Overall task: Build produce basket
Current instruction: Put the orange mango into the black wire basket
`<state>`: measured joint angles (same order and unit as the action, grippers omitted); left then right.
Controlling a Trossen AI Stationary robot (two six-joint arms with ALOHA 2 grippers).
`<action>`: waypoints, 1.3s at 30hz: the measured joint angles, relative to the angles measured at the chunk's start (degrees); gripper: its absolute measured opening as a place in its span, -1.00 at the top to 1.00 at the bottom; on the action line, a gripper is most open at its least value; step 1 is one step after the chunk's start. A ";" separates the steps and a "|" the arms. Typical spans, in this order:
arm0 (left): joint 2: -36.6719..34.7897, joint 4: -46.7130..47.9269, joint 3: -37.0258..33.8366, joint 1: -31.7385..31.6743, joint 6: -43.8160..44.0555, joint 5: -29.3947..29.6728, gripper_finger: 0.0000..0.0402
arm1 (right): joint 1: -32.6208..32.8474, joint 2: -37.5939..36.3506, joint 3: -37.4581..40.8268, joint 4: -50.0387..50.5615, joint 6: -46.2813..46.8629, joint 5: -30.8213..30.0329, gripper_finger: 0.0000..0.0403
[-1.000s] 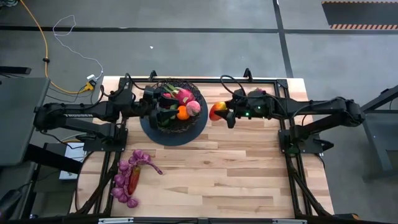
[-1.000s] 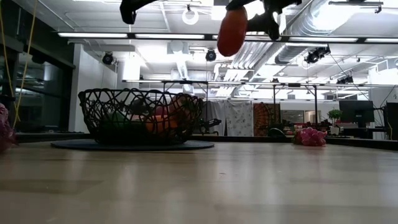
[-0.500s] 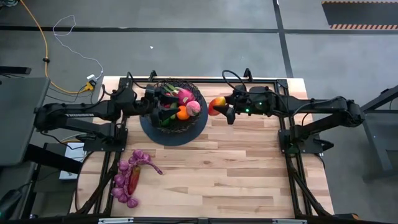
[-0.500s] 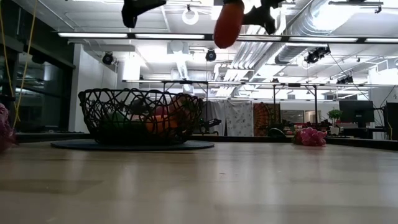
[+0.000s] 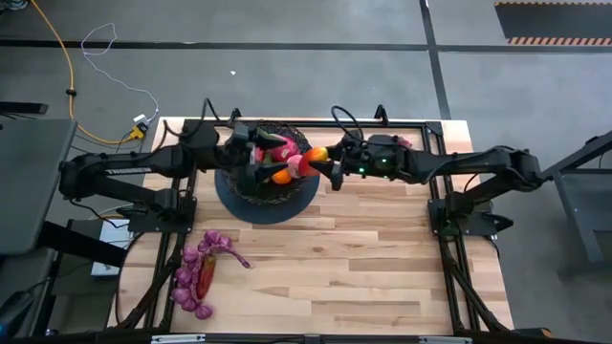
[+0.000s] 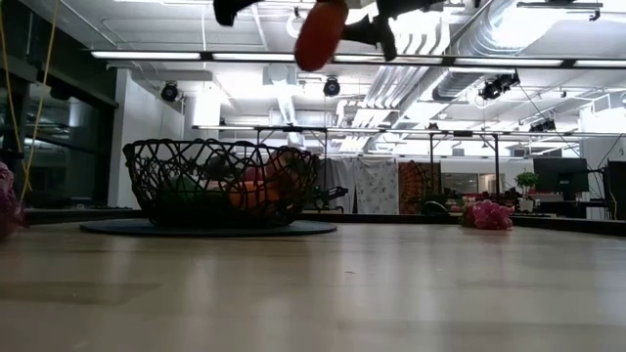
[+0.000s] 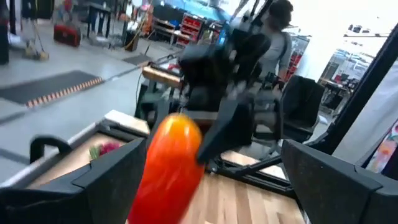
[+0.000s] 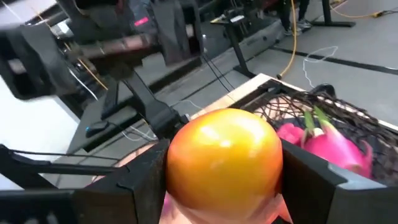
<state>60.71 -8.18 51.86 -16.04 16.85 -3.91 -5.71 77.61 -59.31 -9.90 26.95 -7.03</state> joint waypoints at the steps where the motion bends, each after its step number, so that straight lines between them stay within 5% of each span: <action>1: -0.56 0.79 0.80 -0.24 -0.64 -0.20 -0.79 | -0.05 1.19 0.01 -1.85 -0.02 0.05 -0.20; 11: -7.43 2.78 2.09 -2.49 -2.07 0.30 -0.79 | -0.40 10.05 0.00 -10.92 1.28 0.17 -0.20; 23: -7.64 4.18 2.05 -2.44 -2.06 2.15 -0.79 | -0.38 17.99 0.02 -22.15 1.53 0.16 -0.20; 39: -7.61 4.15 2.00 -2.49 -2.06 3.16 -0.79 | -0.38 20.76 0.02 -22.47 1.31 0.14 -0.27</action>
<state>53.10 -4.03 53.87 -18.52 14.79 -0.75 -6.09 98.37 -59.29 -32.36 28.26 -6.90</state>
